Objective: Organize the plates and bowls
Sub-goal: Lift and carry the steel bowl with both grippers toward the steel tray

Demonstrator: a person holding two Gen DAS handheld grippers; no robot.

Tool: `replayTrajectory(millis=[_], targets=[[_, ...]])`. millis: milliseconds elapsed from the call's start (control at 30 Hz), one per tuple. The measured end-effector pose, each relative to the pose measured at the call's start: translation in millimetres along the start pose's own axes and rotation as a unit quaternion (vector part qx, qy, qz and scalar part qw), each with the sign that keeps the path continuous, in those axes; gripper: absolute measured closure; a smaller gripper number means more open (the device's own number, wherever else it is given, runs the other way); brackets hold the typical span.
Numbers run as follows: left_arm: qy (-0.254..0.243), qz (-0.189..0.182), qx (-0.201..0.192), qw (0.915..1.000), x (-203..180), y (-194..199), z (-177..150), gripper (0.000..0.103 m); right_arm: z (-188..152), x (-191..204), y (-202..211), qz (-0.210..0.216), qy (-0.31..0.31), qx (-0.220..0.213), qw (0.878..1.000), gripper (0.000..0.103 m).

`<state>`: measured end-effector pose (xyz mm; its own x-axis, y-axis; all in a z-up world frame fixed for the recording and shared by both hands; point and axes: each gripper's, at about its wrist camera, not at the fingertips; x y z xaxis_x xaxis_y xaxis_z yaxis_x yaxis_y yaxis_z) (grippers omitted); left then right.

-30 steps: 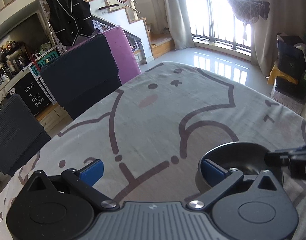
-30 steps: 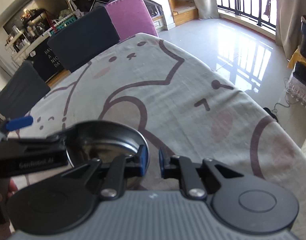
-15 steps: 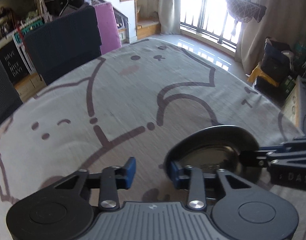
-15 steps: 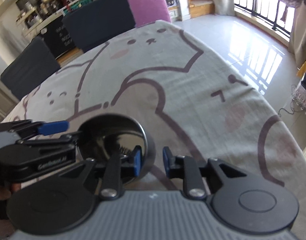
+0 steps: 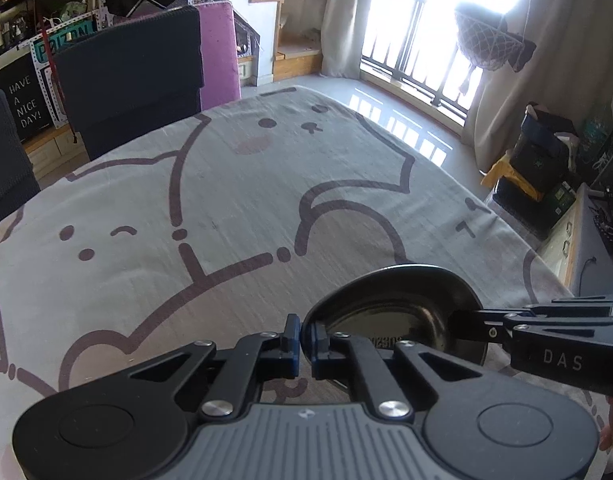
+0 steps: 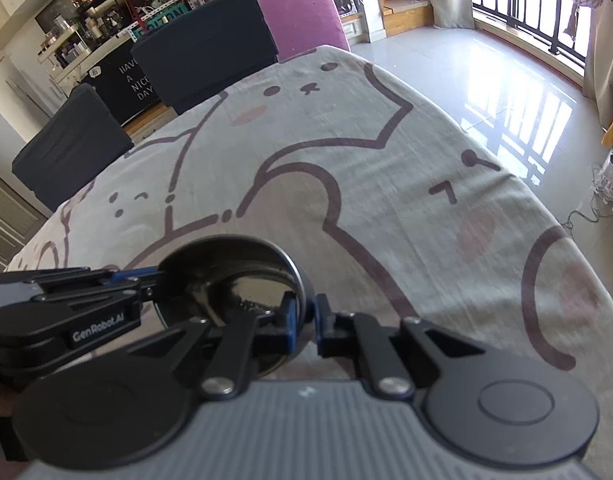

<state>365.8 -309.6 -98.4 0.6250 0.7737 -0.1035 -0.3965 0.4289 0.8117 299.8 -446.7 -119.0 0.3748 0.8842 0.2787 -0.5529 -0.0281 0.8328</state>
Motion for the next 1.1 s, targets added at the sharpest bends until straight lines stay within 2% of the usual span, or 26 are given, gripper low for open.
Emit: replayTrajectory(millis=[233,600,833,1100], targets=[[0.007,0.024,-0.034,0.9991,15.3,55.5,-13.0,0.097,-4.9,29.3,25.5,0.017,0.019,-0.017,1.0,0.097],[0.054,0.085,-0.082,0.9915,70.7,158.8,-60.3,0.098,-34.4,125.9,73.3,0.077,0.087,-0.046,0.992,0.097],[0.093,0.132,-0.094,0.9823,115.2,215.8,-106.1,0.098,-64.8,200.5,86.4,0.119,0.136,-0.032,0.983,0.097],[0.156,0.176,-0.098,0.9669,168.1,263.0,-167.8,0.098,-106.4,285.8,84.2,0.162,0.186,-0.003,0.969,0.097]])
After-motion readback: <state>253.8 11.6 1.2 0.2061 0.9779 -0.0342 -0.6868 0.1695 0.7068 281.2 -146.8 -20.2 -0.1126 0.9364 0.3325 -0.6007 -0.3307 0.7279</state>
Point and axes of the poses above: each gripper's, at about its wrist camera, not at the fingertips, and y roughly against the way its jaws point, x to its left, z to its top
